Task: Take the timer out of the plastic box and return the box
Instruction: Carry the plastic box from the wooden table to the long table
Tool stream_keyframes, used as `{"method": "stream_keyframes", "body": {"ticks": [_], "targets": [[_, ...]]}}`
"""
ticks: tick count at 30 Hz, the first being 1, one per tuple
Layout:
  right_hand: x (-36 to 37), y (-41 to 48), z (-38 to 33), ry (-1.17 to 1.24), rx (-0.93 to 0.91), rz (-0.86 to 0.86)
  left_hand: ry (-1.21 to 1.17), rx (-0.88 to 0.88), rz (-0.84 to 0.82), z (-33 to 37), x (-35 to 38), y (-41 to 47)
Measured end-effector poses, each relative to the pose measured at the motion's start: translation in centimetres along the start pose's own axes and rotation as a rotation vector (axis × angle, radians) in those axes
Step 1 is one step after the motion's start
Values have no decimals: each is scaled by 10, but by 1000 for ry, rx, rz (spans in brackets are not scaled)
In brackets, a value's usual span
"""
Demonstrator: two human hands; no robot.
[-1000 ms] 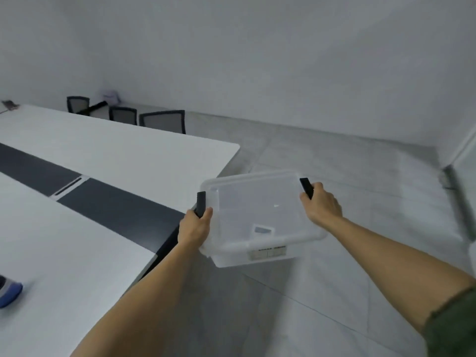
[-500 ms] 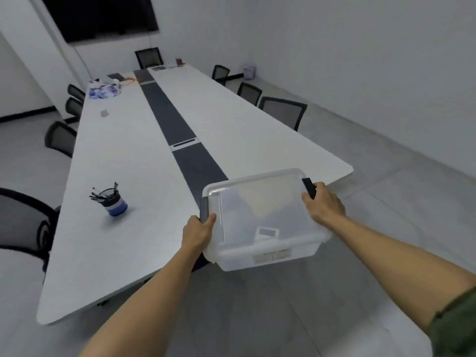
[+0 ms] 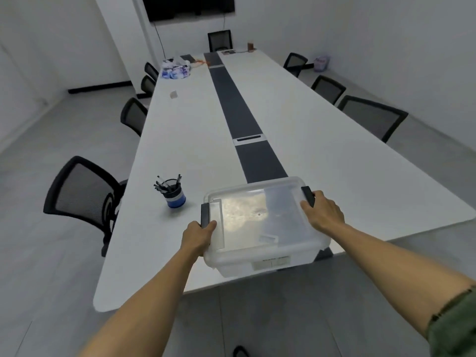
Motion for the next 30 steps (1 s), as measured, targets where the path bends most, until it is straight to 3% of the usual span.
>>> {"method": "stream_keyframes", "body": {"ticks": [6, 16, 30], "targets": [[35, 57, -26, -31, 34, -29, 24, -25, -20, 7, -20, 70], [81, 163, -28, -126, 49, -157, 46, -137, -84, 18, 11, 159], [103, 257, -30, -170, -69, -271, 245, -226, 60, 41, 44, 223]]}}
Point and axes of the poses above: each hand's wrist, its own y-axis towards the middle knuckle, its own x-axis out of the palm, z = x × y, the point moved 6 cm from there along y, towards the middle knuckle, and after that the axes turned 8 degrees about y, right-handed, at the moved point
